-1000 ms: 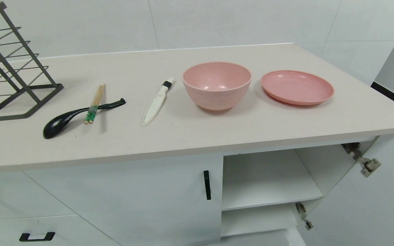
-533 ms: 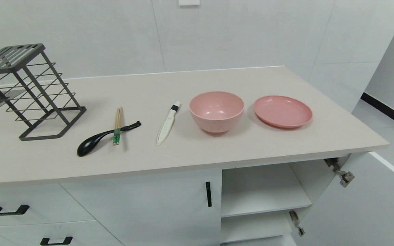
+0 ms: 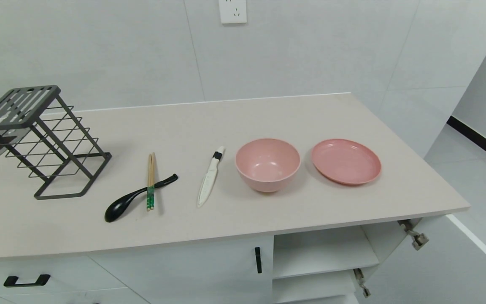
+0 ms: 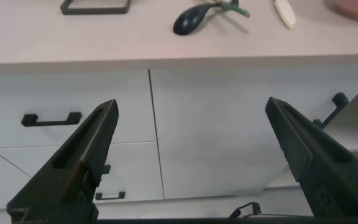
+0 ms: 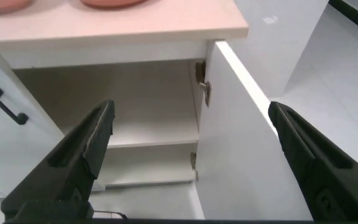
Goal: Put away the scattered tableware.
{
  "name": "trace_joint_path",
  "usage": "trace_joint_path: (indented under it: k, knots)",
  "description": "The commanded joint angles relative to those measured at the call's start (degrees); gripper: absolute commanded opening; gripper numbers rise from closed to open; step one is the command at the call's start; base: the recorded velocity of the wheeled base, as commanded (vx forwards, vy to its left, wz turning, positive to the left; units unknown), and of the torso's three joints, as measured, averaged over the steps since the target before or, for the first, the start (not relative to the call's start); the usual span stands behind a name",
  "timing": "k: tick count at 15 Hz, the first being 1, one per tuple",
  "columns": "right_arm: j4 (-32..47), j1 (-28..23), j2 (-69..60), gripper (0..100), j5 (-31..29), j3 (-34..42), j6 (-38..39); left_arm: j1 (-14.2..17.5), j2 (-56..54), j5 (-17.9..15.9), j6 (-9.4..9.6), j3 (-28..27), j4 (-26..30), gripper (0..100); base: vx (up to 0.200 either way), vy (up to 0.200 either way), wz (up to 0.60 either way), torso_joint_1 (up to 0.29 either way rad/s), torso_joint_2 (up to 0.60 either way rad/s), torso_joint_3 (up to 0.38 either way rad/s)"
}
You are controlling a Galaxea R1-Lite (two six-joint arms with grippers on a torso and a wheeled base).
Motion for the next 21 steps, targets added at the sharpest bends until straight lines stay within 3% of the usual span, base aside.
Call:
trace_joint_path:
  k: [1,8,14,19,21]
  knots:
    - [0.0,0.0,0.0,100,0.0,0.0,0.0,0.0,0.1,0.0,-0.01,0.0,0.0,100,0.0,0.0,0.0,0.271,-0.52,-0.246]
    - [0.0,0.0,0.0,100,0.0,0.0,0.0,0.0,0.1,0.0,-0.1,0.0,0.0,100,0.0,0.0,0.0,0.296,-0.57,-0.273]
    - [0.0,0.0,0.0,100,0.2,0.0,-0.6,0.0,0.1,0.0,-0.19,0.0,0.0,100,0.2,0.0,0.0,0.241,-0.48,-0.229]
    - [0.0,0.0,0.0,100,0.1,0.0,-0.3,0.0,0.1,0.0,-0.19,0.0,0.0,100,0.2,0.0,0.0,0.047,-0.04,-0.027]
    - [0.0,0.0,0.0,100,0.1,0.0,-0.2,0.0,0.1,0.0,-0.19,0.0,0.0,100,0.0,0.0,0.0,0.0,0.0,0.0]
